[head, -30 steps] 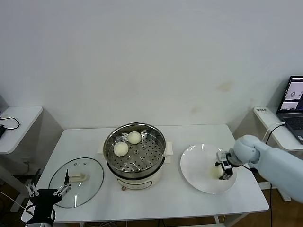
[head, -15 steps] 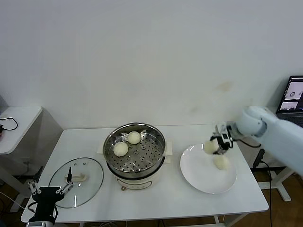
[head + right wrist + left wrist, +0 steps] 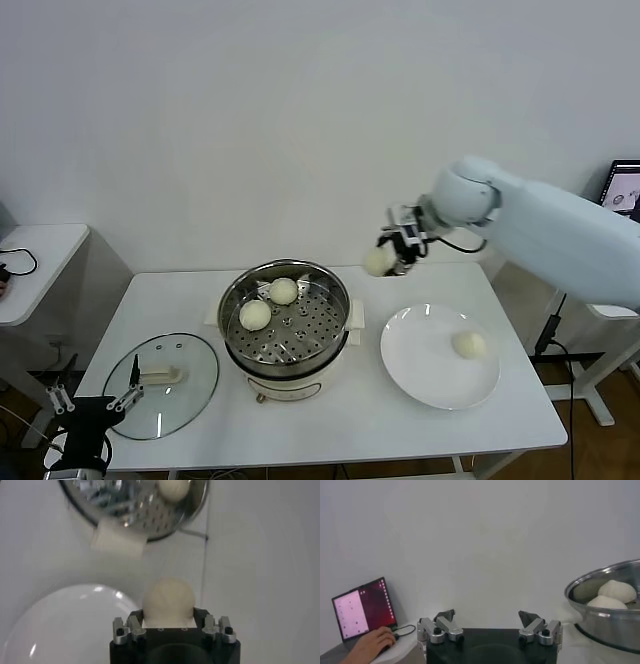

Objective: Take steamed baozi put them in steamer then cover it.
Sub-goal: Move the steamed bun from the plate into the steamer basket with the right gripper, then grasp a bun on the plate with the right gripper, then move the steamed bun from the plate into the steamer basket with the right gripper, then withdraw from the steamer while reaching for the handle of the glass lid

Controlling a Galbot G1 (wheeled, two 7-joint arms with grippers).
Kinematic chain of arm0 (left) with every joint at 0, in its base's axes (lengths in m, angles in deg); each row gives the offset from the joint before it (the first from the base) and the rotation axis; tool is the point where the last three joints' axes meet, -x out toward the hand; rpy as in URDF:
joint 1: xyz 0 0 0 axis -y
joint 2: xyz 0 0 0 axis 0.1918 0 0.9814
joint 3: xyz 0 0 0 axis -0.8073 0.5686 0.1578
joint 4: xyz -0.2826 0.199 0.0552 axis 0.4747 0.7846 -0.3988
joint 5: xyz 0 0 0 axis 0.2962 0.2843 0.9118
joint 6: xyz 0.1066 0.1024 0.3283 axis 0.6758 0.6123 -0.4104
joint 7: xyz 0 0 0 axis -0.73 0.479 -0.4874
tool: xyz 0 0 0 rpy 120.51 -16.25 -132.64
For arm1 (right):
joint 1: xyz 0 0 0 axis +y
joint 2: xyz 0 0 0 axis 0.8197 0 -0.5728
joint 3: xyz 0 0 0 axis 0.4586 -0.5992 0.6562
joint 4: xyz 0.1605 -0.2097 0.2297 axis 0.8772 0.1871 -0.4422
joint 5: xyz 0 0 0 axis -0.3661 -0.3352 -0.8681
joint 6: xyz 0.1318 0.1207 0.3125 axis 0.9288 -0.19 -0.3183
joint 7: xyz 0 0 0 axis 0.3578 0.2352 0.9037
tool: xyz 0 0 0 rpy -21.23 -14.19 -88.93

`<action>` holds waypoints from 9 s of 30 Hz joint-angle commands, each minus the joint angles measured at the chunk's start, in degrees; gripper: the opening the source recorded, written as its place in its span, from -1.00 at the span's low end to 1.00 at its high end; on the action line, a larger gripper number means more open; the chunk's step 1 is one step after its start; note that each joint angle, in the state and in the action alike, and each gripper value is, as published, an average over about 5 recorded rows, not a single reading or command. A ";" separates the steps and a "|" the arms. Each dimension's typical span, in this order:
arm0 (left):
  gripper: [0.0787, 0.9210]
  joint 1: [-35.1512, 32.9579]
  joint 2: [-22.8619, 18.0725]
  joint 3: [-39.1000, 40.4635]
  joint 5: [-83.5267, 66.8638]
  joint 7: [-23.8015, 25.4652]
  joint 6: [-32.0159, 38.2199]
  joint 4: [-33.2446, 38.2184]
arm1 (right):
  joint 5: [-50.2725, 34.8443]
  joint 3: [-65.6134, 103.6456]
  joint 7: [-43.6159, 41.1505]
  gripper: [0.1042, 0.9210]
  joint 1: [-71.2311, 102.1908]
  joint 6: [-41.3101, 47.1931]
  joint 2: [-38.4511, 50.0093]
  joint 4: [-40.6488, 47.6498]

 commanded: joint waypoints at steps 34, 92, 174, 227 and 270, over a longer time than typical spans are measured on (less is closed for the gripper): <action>0.77 0.10 -0.61 -3.01 -1.15 -0.21 1.52 -2.43 | 10.08 -15.01 -1.40 0.30 2.96 -23.07 -23.21 4.05; 0.77 1.94 2.65 0.07 0.55 0.73 0.19 -2.33 | 24.47 28.07 -6.08 0.76 40.48 -10.24 25.57 3.08; 0.77 1.45 3.03 -1.29 0.22 0.86 -0.50 -1.08 | -11.03 -7.92 3.72 0.24 -10.04 11.40 -6.74 0.72; 0.77 3.16 2.98 -3.47 -0.63 0.90 -0.31 -2.69 | -11.51 -4.60 9.71 0.76 0.00 18.61 -13.90 2.19; 0.77 4.90 10.13 -4.17 61.41 -0.11 13.55 -24.48 | 1.83 106.06 49.77 0.76 113.19 -31.73 -29.78 -24.93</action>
